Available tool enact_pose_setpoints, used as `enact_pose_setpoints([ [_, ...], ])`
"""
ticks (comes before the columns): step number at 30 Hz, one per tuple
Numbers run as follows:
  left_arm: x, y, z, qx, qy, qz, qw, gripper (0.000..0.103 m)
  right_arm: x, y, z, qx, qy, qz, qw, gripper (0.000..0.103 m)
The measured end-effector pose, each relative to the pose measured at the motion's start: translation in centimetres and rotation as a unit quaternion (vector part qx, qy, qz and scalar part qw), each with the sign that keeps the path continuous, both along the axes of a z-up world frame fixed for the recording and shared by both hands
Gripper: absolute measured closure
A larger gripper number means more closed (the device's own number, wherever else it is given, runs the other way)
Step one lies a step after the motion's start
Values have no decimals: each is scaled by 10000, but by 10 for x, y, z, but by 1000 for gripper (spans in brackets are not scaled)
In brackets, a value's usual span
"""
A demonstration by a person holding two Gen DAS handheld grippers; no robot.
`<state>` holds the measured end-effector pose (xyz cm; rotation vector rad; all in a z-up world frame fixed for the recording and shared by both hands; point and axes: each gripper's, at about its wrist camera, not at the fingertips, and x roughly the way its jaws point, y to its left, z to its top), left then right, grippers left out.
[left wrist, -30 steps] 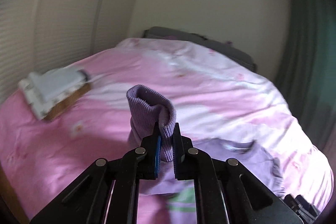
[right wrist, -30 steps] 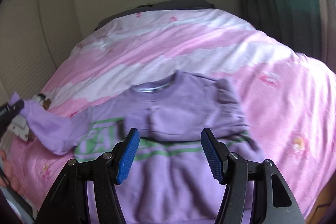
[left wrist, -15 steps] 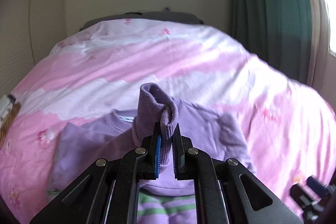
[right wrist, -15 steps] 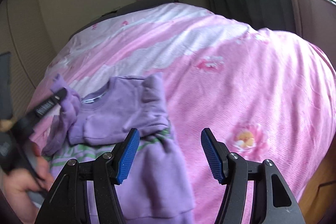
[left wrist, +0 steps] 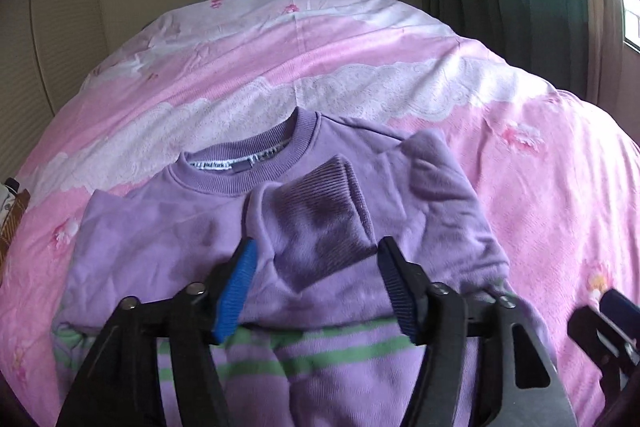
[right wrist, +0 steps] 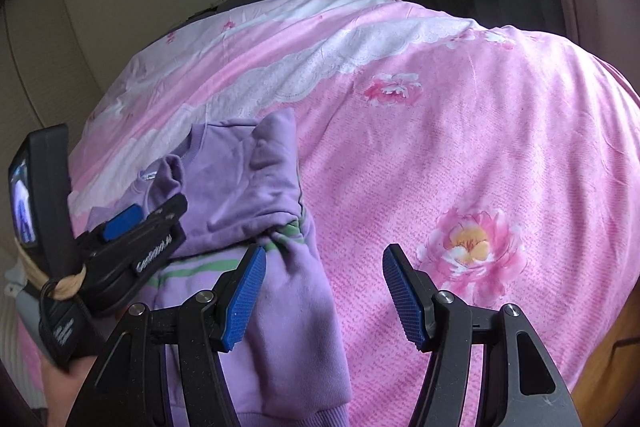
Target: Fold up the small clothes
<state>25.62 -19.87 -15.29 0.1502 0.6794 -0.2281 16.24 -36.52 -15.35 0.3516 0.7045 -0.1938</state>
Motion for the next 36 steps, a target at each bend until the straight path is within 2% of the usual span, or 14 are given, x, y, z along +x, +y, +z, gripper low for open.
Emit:
enact_pose_setpoints([
  [7, -17, 42, 16, -272, 114, 6, 9996, 26, 5, 9, 8, -51, -96, 72, 9999, 41],
  [11, -16, 84, 20, -384, 71, 438, 9983, 21, 21, 22, 16, -39, -228, 308, 9993, 41],
  [17, 14, 142, 13, -610, 220, 1217, 9904, 20, 74, 49, 20, 111, -322, 987, 9945, 41],
  [23, 35, 173, 3, -763, 409, 1475, 9853, 20, 120, 68, 12, 90, -96, 1392, 9902, 44],
  [25, 40, 180, -1, -836, 523, 1555, 9829, 20, 132, 71, 5, 141, 8, 1459, 9892, 50],
  [27, 47, 190, -9, -994, 711, 1674, 9783, 20, 142, 73, -3, 305, 171, 1505, 9880, 62],
  [29, 49, 196, -14, -1112, 810, 1738, 9751, 20, 147, 77, -10, 371, 280, 1551, 9868, 65],
  [31, 51, 198, -20, -1059, 879, 1763, 9747, 20, 150, 82, -19, 374, 409, 1653, 9847, 66],
  [32, 51, 199, -22, -992, 895, 1779, 9749, 20, 151, 83, -22, 390, 456, 1699, 9836, 73],
  [33, 50, 200, -25, -954, 903, 1800, 9748, 20, 152, 86, -27, 381, 547, 1747, 9824, 87],
  [34, 50, 200, -27, -950, 912, 1817, 9745, 20, 153, 87, -29, 317, 575, 1690, 9834, 94],
  [36, 50, 204, -30, -967, 943, 1874, 9729, 20, 149, 82, -32, 336, 557, 1529, 9861, 101],
])
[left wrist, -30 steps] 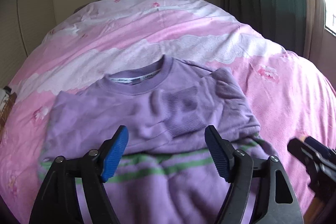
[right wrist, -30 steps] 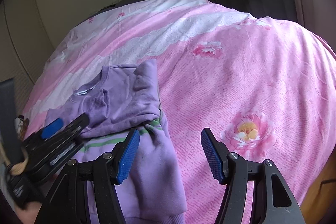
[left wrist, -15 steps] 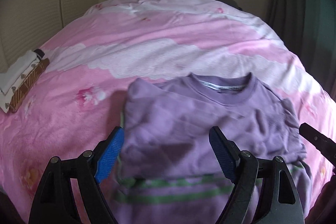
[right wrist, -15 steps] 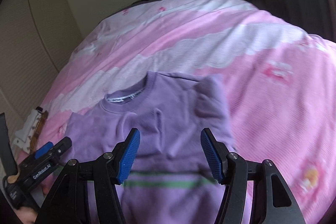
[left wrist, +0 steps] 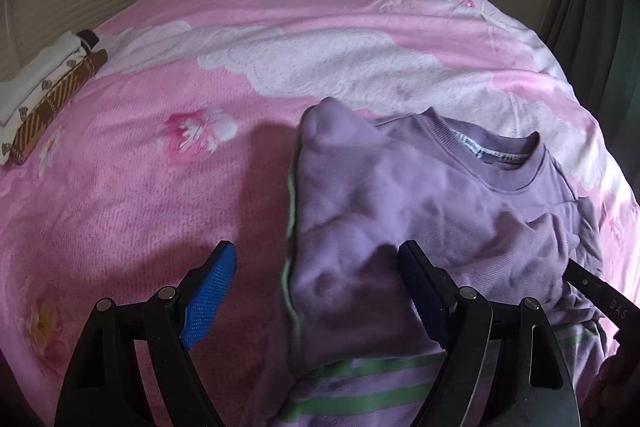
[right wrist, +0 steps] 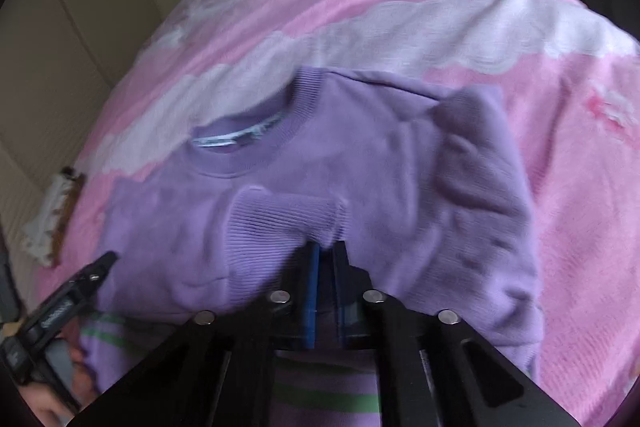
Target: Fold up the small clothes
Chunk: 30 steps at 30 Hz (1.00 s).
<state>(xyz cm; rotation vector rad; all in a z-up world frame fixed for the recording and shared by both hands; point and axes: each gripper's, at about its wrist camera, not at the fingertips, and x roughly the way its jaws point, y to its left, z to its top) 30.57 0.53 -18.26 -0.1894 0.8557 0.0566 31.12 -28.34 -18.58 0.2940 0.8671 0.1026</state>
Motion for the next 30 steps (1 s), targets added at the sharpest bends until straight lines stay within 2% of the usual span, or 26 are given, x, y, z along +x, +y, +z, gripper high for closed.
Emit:
enact_pose_setpoints([
  [4, -1, 5, -2, 96, -1, 103, 9999, 19, -7, -14, -2, -42, 70, -301, 9995, 102],
  [8, -3, 6, 1, 52, -70, 118, 9999, 19, -11, -16, 4, 254, -46, -39, 9997, 101],
  [10, -4, 5, 4, 76, -113, 116, 9998, 20, -10, -12, 12, 246, -197, 19, 9995, 95],
  [12, -4, 5, 8, 74, -135, 102, 9998, 20, -8, -11, 18, 263, -324, 84, 9991, 64],
  [14, -3, 4, 10, 66, -148, 90, 9998, 20, -2, -8, 23, 224, -409, 154, 9988, 59],
  [19, -2, 5, 14, 83, -179, 91, 9998, 20, 13, -6, 17, 470, -212, 356, 9980, 59],
  [23, -2, 5, 13, 67, -183, 72, 9998, 20, 18, -5, 10, 687, -86, 483, 9964, 63],
  [27, -1, 3, 10, 109, -171, 68, 9998, 20, 15, 2, 9, 533, -61, 636, 9965, 96],
  [30, 0, 2, 8, 118, -139, 72, 9998, 20, 11, 5, 9, 373, -79, 585, 9976, 98],
])
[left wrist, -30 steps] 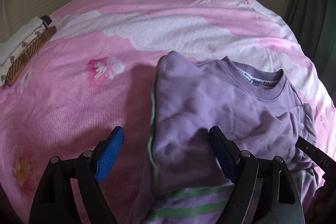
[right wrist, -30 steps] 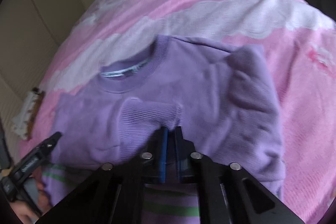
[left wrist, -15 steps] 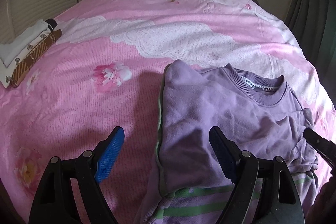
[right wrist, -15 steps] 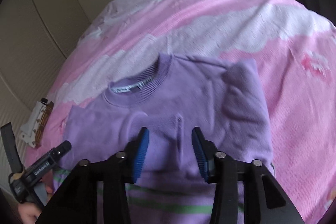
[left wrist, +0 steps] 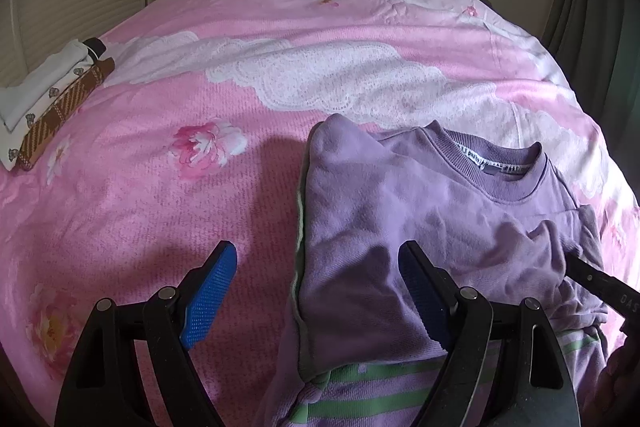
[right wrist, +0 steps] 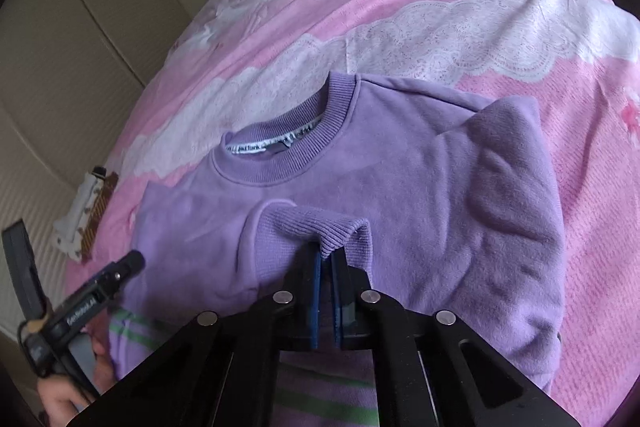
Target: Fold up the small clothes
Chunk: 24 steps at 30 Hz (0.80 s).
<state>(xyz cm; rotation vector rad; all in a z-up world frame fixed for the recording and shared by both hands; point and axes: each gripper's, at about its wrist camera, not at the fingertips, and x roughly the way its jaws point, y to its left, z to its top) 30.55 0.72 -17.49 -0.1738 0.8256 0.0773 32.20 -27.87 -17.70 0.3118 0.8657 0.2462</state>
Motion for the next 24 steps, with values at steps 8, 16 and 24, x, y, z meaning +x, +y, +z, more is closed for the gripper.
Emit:
enact_pose_setpoints([
  [8, 3, 4, -9, 217, 272, 181, 9992, 19, -12, -7, 2, -578, 34, -211, 9981, 99],
  [16, -4, 5, -1, 307, 188, 112, 9993, 20, -16, -10, 6, -479, 121, -262, 9984, 93],
  [24, -36, -5, 7, 481, -42, -129, 9988, 20, -28, -7, -9, -113, 319, -157, 9993, 70],
])
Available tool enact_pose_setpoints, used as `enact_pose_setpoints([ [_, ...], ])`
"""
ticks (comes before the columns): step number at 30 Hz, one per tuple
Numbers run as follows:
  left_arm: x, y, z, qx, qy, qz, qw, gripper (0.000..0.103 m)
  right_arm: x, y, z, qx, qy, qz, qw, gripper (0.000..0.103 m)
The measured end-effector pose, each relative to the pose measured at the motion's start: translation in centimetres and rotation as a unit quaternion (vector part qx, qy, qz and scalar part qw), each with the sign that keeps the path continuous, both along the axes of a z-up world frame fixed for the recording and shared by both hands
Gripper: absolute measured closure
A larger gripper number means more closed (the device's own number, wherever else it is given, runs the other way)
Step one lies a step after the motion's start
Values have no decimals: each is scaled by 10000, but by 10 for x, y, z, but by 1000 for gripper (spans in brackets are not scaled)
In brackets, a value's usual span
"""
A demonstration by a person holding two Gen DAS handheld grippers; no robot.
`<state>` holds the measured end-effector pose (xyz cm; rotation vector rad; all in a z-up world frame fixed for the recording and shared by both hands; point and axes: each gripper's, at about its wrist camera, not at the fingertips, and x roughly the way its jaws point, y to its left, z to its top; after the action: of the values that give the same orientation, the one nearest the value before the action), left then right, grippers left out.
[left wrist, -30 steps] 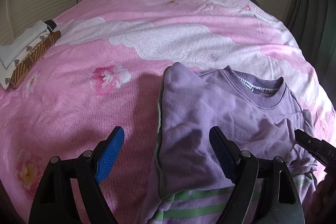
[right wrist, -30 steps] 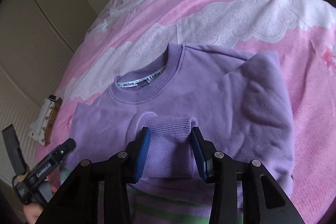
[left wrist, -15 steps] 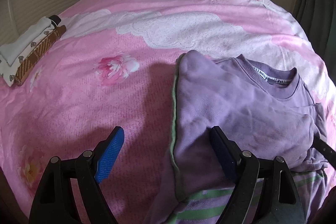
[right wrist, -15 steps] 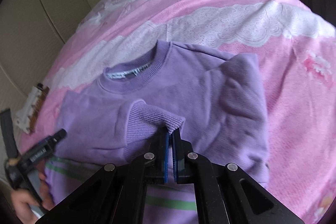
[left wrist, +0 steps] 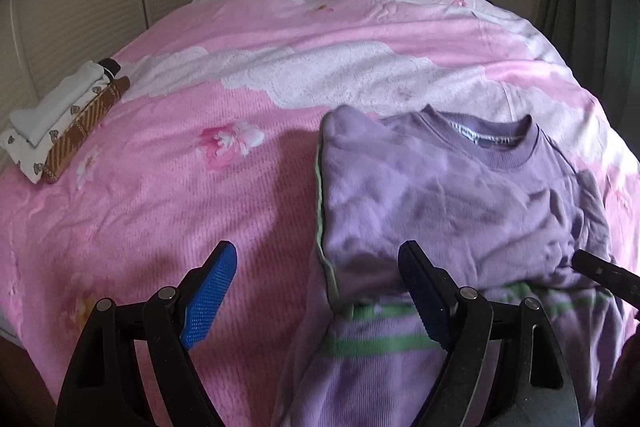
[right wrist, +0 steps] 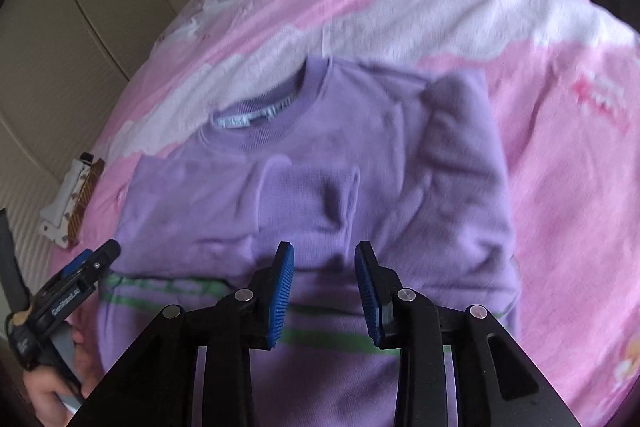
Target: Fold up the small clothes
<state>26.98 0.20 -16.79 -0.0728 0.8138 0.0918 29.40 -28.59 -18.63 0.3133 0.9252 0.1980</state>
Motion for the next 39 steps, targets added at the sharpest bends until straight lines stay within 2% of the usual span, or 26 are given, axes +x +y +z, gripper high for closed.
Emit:
enact_pose_setpoints([
  [4, -2, 4, -8, -141, 129, 73, 9998, 20, 6, 1, -8, 263, 56, 36, 9996, 73],
  [5, -2, 5, -8, -156, 118, 93, 9998, 20, 7, 1, -8, 256, 62, 14, 9997, 84],
  [8, -2, 3, -8, -129, 114, 82, 9998, 20, 2, -5, -4, 296, 20, -8, 9996, 93],
  [12, -2, 2, -11, -122, 131, 58, 9998, 19, -9, -6, 2, -3, -70, -65, 10000, 94],
  [15, -1, 3, -16, -148, 165, 53, 9997, 18, -8, -3, -8, -200, 53, -78, 9998, 94],
  [19, -4, 4, -16, -157, 111, 42, 9998, 18, -9, -2, -7, -266, -23, -63, 9996, 93],
  [22, -10, 5, -10, -140, 26, 25, 9999, 19, -16, -3, 5, -345, -145, -83, 9993, 88],
  [23, -15, 6, -6, -165, -12, 16, 9999, 19, -20, -4, 10, -421, -206, -107, 9988, 84],
  [26, -37, 7, 7, -99, -213, -46, 9997, 20, -42, -6, 29, -689, -446, -233, 9964, 63],
  [28, -54, 8, 13, -18, -276, -104, 9996, 20, -60, -5, 39, -893, -626, -329, 9935, 61],
  [29, -67, 8, 15, 7, -296, -128, 9995, 20, -75, -4, 45, -1045, -742, -451, 9907, 56],
  [30, -76, 10, 16, 18, -310, -139, 9994, 20, -86, -3, 48, -1111, -821, -544, 9889, 47],
  [32, -100, 10, 16, 35, -343, -156, 9993, 20, -111, -4, 53, -1218, -1018, -780, 9842, 40],
  [35, -132, 10, 11, 22, -358, -163, 9992, 20, -149, -4, 54, -1260, -1153, -1067, 9795, 40],
  [39, -163, 8, 0, 71, -351, -156, 9992, 20, -187, -9, 44, -1278, -1054, -1321, 9773, 40],
])
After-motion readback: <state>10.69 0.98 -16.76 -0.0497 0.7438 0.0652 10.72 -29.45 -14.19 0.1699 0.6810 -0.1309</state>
